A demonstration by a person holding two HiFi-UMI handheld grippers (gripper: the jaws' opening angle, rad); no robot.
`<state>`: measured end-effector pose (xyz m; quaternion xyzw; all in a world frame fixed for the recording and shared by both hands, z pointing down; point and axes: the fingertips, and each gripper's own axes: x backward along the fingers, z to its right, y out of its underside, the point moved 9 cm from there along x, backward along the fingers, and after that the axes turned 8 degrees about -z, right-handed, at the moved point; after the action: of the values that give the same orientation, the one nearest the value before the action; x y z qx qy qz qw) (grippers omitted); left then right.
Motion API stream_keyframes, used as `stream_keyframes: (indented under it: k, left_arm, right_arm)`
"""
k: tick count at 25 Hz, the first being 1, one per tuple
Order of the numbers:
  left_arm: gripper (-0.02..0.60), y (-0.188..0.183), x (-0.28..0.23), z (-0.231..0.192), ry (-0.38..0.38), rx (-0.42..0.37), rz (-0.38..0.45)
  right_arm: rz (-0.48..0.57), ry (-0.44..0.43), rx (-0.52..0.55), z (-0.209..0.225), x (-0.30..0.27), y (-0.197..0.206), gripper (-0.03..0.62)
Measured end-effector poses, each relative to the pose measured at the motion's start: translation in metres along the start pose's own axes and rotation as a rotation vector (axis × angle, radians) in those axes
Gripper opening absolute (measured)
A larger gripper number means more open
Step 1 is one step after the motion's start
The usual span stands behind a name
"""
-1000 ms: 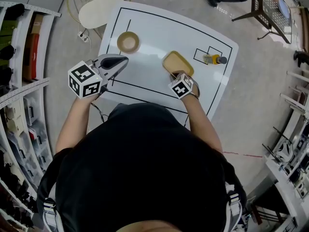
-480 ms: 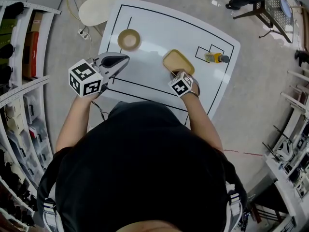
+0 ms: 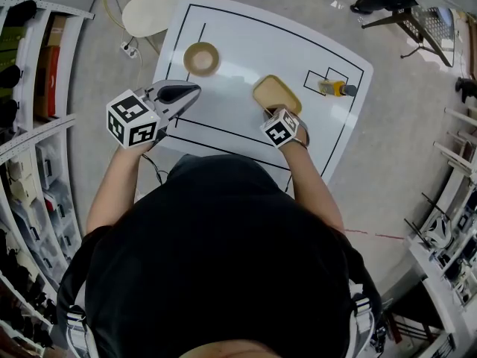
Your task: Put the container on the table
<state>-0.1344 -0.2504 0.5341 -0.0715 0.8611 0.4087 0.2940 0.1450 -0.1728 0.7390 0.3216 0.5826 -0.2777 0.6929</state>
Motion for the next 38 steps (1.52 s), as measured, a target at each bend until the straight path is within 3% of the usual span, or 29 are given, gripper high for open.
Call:
stream_keyframes:
  k: [13, 24, 38]
  left_arm:
    - [0.006, 0.004, 0.004, -0.002, 0.010, 0.001, -0.001]
    - [0.006, 0.008, 0.015, 0.002, 0.007, -0.009, 0.014]
    - [0.006, 0.015, 0.042, 0.034, -0.028, -0.041, 0.055]
  right_arm:
    - [-0.024, 0.002, 0.003, -0.006, -0.002, -0.002, 0.013]
    - [-0.049, -0.005, 0.020, -0.018, -0.005, -0.003, 0.070]
    - [-0.026, 0.061, 0.064, -0.029, 0.025, -0.004, 0.101]
